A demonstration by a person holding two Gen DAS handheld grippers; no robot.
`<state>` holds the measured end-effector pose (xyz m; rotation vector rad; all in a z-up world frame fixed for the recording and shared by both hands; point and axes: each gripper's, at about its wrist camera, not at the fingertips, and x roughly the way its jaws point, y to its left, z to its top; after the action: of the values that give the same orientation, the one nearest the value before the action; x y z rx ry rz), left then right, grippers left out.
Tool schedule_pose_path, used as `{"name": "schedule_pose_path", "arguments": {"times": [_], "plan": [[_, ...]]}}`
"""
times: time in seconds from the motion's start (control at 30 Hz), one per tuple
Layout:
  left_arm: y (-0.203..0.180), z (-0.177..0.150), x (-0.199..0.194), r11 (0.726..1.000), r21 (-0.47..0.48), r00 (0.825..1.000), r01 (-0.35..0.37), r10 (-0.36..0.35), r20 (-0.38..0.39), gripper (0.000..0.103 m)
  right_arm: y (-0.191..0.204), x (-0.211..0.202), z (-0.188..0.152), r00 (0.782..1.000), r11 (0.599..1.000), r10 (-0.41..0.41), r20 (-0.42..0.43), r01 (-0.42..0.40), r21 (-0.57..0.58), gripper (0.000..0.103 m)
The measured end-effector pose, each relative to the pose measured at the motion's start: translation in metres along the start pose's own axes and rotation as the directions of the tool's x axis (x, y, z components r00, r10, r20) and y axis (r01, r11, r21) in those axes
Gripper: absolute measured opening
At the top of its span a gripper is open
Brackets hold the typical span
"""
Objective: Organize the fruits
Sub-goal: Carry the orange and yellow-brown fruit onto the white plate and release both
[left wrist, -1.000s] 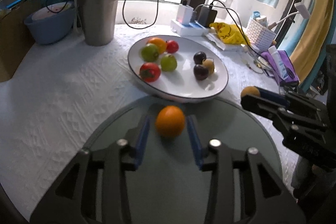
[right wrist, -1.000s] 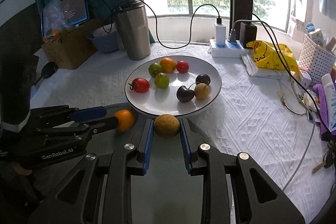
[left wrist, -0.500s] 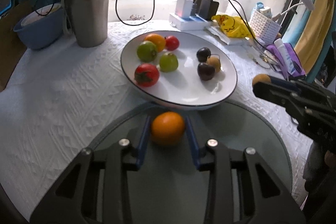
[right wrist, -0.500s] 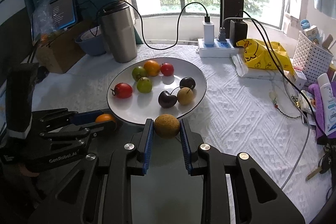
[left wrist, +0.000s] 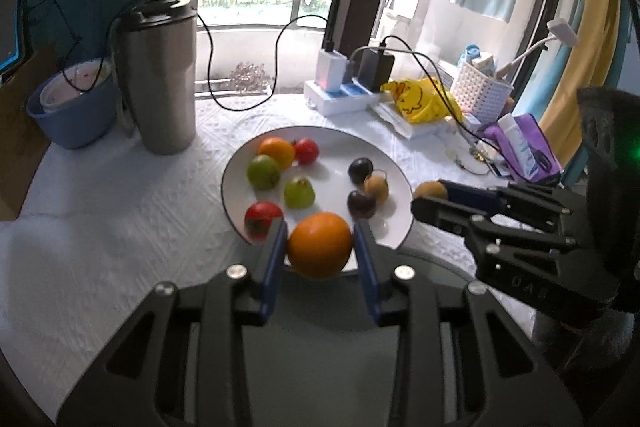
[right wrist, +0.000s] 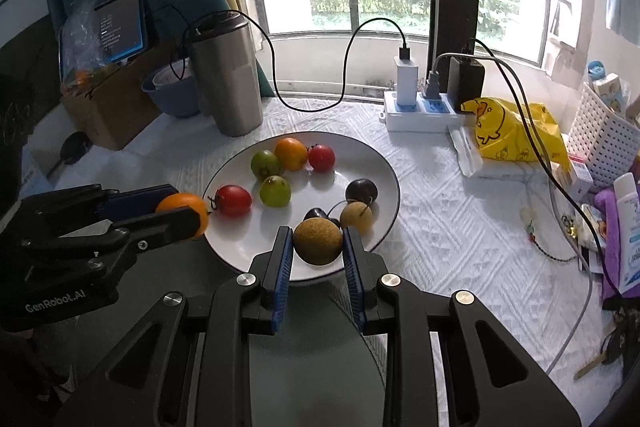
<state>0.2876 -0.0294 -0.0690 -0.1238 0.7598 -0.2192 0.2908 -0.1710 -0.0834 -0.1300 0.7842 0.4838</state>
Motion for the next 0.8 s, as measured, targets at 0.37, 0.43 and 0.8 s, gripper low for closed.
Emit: {"name": "schedule_pose_path", "arguments": {"times": [0.37, 0.43, 0.8], "plan": [[0.001, 0.005, 0.037, 1.000, -0.005, 0.998, 0.023, -0.023, -0.055, 0.035, -0.013, 0.030, 0.000, 0.999, 1.000, 0.001, -0.050, 0.000, 0.021, 0.027], [0.000, 0.005, 0.045, 1.000, -0.006, 0.997, 0.027, -0.028, -0.070, 0.035, -0.014, 0.035, 0.000, 0.998, 1.000, 0.002, -0.058, -0.001, 0.023, 0.027], [0.002, 0.005, 0.056, 1.000, -0.025, 0.994, 0.014, -0.017, -0.110, 0.036, -0.014, 0.040, 0.000, 0.998, 0.999, -0.003, -0.070, 0.006, 0.038, 0.028]]}}
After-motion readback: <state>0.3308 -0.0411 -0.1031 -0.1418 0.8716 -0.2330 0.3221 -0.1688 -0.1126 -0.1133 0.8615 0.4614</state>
